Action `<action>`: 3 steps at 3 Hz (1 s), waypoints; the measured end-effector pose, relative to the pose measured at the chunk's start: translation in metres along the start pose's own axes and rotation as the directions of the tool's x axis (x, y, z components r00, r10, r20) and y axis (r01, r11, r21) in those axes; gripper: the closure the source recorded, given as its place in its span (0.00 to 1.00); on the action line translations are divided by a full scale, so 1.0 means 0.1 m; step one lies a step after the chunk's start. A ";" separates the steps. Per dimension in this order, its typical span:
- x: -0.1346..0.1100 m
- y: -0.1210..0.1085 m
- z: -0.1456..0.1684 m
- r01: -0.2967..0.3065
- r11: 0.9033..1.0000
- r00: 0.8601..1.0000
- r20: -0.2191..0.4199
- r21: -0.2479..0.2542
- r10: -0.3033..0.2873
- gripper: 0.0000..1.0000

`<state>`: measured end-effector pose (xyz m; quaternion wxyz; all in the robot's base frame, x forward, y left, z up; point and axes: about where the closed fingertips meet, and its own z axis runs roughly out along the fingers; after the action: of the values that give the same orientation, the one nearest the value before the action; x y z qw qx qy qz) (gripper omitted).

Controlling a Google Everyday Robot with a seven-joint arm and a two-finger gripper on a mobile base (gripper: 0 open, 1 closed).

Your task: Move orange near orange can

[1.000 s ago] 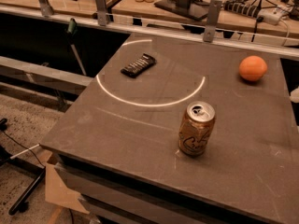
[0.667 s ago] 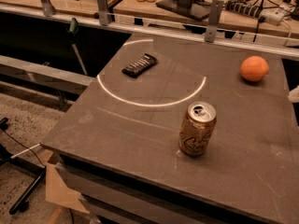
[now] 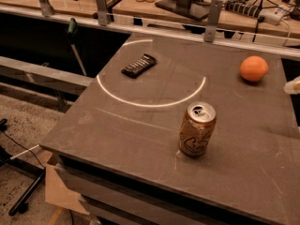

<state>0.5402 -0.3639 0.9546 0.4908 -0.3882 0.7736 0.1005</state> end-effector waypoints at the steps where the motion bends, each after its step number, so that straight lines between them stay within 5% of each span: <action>1: 0.08 -0.39 0.15 -0.022 0.995 1.000 0.023 0.099 0.020 0.00; 3: 0.47 -0.60 0.53 -0.151 0.981 0.987 -0.044 0.119 0.157 0.00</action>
Offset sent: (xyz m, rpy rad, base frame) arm 0.0770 -0.0535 -0.0418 0.0343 0.0139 -0.2307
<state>0.6082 -0.4001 0.9027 0.4822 -0.3007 0.8186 0.0828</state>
